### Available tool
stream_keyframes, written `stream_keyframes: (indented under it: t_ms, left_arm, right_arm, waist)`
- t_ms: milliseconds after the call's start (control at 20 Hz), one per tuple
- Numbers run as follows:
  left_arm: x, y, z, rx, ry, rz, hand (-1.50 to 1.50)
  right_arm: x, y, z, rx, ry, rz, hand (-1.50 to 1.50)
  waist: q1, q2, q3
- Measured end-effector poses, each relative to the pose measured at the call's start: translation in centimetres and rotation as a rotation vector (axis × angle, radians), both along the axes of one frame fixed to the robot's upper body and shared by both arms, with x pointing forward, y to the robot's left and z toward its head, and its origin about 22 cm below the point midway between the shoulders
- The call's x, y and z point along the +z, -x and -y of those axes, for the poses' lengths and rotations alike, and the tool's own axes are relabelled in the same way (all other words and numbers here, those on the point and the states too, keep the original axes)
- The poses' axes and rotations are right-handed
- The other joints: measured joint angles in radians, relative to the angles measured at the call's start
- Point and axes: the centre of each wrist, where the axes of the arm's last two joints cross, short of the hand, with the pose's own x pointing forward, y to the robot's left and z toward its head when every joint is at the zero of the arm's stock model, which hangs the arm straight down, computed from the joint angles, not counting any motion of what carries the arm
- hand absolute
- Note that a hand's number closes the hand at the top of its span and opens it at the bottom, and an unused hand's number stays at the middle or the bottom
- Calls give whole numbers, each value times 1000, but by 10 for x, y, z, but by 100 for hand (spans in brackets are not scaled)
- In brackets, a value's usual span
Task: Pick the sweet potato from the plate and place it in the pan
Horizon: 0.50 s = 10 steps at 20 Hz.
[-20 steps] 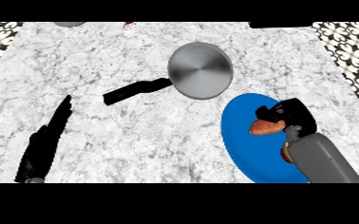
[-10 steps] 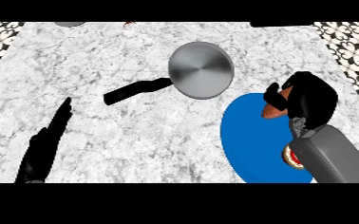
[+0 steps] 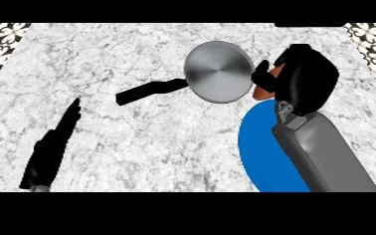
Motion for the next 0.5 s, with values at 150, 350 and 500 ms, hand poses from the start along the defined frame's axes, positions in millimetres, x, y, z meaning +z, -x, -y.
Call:
stream_keyframes:
  t_ms: [150, 350, 500]
  left_arm:
    - [-1, -4, 10, -11, 7, 3, 0]
    - [2, -12, 11, -26, 6, 19, 0]
    - [5, -15, 17, -38, 7, 27, 0]
  right_arm:
    - [9, -16, -11, -12, -35, 6, 150]
    - [7, -42, -11, -42, -99, -21, 150]
    - [-1, -63, -7, -59, -151, -52, 150]
  waist:
    - [12, 7, 2]
    - [25, 15, 3]
    - [37, 20, 4]
